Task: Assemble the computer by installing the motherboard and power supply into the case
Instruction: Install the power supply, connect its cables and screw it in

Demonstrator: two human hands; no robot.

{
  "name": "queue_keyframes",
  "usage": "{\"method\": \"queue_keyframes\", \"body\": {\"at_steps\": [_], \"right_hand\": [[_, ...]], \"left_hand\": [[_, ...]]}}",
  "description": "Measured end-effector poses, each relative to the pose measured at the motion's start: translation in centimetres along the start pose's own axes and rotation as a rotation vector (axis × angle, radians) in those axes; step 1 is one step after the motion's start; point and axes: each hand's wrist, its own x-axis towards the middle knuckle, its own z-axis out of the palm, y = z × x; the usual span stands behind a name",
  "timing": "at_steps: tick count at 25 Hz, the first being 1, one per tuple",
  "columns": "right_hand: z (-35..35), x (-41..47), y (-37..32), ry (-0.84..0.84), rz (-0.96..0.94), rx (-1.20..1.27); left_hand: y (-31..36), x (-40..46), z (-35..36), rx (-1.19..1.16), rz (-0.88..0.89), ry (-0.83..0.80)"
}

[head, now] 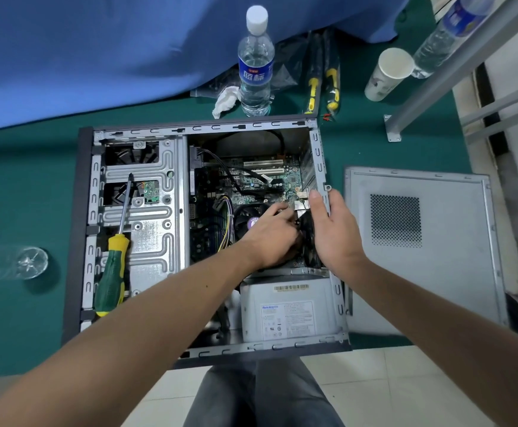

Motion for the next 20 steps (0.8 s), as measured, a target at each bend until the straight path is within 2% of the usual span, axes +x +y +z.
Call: {"method": "queue_keyframes", "body": {"at_steps": [7,12,20], "right_hand": [[0.26,-0.08,0.45,-0.006,0.024,-0.017],[0.16,-0.31,-0.27,-0.022,0.021,-0.017],[0.18,-0.02,-0.02,-0.025,0.036,0.005]], "left_hand": [[0.71,-0.08,0.38,-0.005,-0.017,-0.007],[0.56,-0.79,0.45,0.0,-0.066,0.062],[0.6,-0.25,0.62,-0.026,-0.032,0.04]]}}
